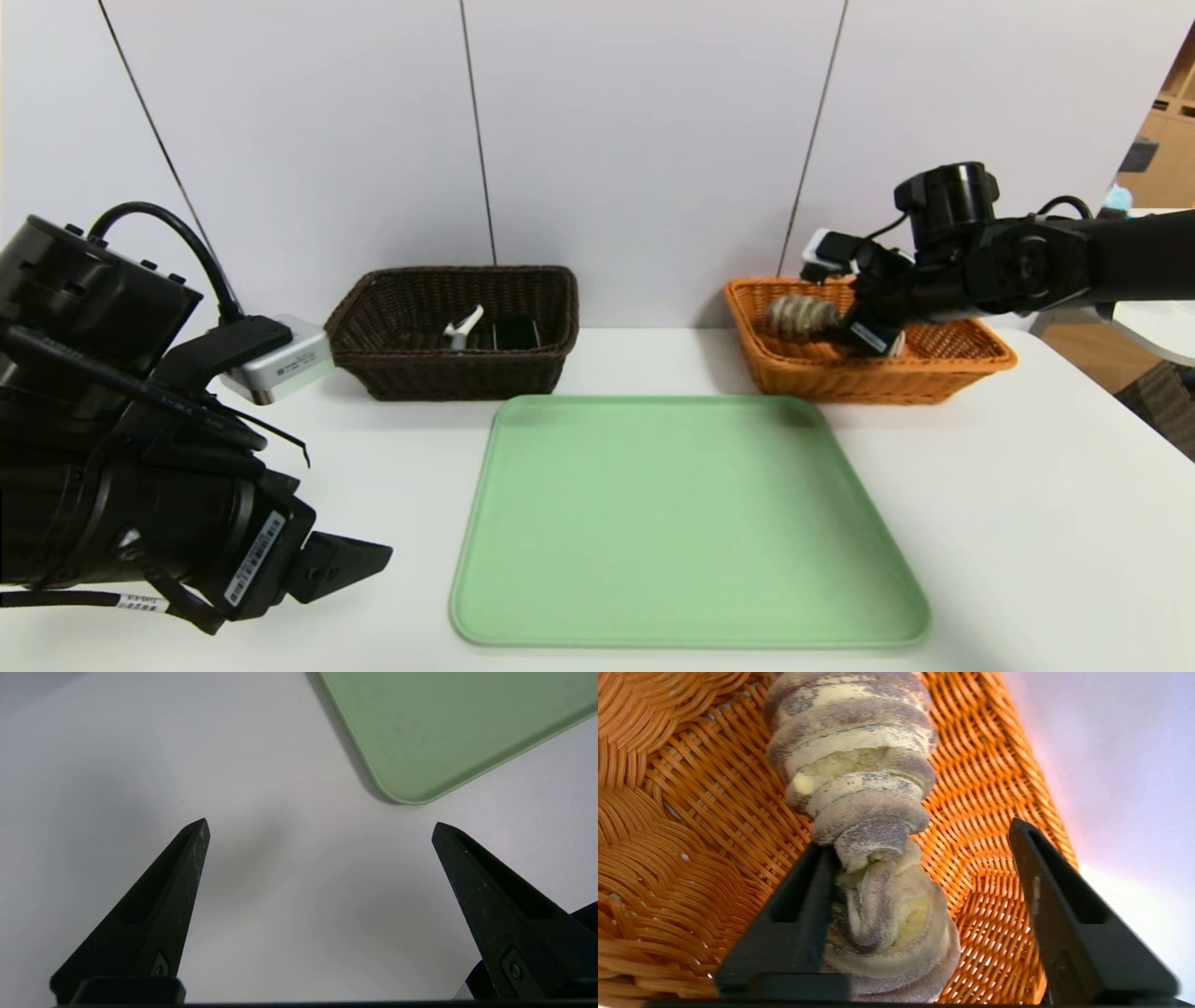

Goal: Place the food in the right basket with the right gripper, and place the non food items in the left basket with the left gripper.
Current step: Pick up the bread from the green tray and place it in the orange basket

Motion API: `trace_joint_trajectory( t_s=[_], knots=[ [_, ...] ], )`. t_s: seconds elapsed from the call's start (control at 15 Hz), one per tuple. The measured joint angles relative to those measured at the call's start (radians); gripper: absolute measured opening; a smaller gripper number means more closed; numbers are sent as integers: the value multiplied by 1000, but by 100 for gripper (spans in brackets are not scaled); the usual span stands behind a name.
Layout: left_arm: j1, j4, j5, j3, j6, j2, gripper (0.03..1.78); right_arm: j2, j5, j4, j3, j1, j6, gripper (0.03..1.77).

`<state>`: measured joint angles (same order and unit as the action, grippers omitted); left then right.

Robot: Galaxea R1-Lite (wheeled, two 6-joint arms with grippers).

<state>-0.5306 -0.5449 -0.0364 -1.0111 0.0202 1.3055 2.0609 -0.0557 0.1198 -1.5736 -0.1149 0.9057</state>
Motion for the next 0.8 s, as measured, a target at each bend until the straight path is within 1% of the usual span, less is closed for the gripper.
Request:
trace_joint_trajectory(
  t_s=[0.13,0.33,0.53,0.8],
  knots=[
    [0,0,0,-1,0,0,169,-7,0,2,-4,0,-17,135],
    [0,0,-1,-1,1,0,169,-14,0,3,-10,0,-31,146],
    [0,0,-2,-1,1,-1,169,-21,-1,5,-11,0,-32,154],
    [0,-1,-2,1,2,-4,169,-27,0,7,-17,-1,-39,161]
  ],
)
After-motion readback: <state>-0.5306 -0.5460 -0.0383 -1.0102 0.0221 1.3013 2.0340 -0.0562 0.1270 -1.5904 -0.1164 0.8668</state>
